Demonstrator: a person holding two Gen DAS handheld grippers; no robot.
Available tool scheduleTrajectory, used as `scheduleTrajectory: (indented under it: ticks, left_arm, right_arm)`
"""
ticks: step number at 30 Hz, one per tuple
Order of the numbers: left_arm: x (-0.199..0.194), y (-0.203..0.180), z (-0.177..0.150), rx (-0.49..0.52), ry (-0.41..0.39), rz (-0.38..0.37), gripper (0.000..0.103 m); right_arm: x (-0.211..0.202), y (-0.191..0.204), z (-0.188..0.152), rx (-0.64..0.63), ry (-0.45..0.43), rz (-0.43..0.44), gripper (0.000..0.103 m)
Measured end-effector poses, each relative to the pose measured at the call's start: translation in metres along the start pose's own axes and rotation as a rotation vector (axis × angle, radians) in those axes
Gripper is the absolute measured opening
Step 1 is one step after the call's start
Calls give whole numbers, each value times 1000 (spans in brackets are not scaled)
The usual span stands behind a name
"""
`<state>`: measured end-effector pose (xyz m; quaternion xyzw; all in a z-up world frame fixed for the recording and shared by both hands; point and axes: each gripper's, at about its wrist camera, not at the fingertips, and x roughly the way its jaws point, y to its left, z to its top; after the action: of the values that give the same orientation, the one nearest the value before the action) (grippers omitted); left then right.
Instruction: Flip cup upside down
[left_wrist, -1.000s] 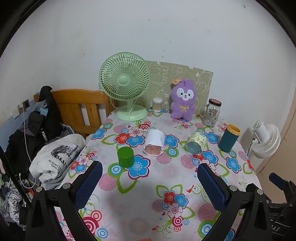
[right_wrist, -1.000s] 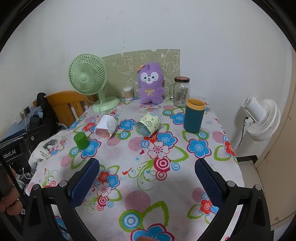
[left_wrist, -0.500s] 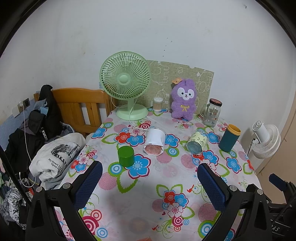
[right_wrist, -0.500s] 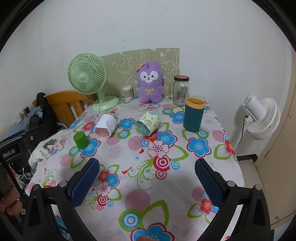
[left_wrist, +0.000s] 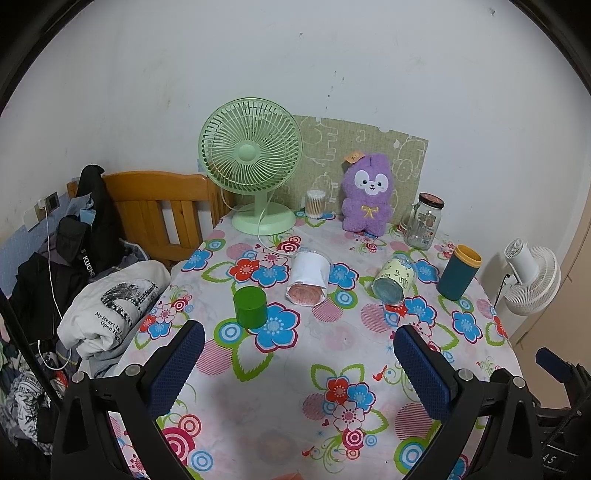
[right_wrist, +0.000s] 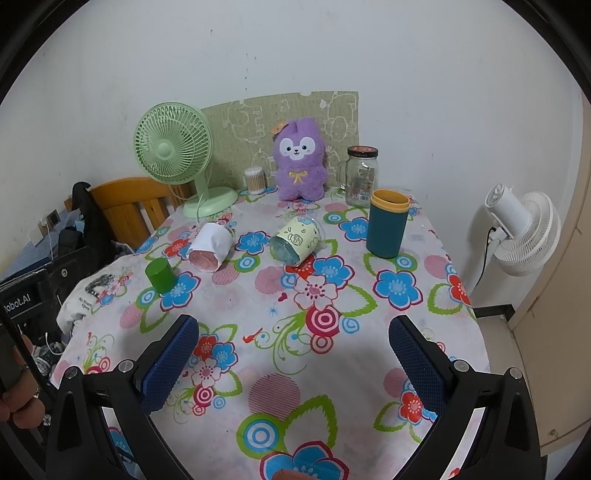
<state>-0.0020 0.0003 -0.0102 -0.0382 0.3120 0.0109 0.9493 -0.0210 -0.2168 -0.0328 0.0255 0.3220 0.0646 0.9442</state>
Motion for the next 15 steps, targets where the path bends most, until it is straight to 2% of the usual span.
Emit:
scheduleTrajectory:
  ticks: [15]
  left_arm:
    - [2, 1, -2, -1, 8, 4, 103]
  right_arm:
    - [13, 2, -1, 8, 33, 14, 103]
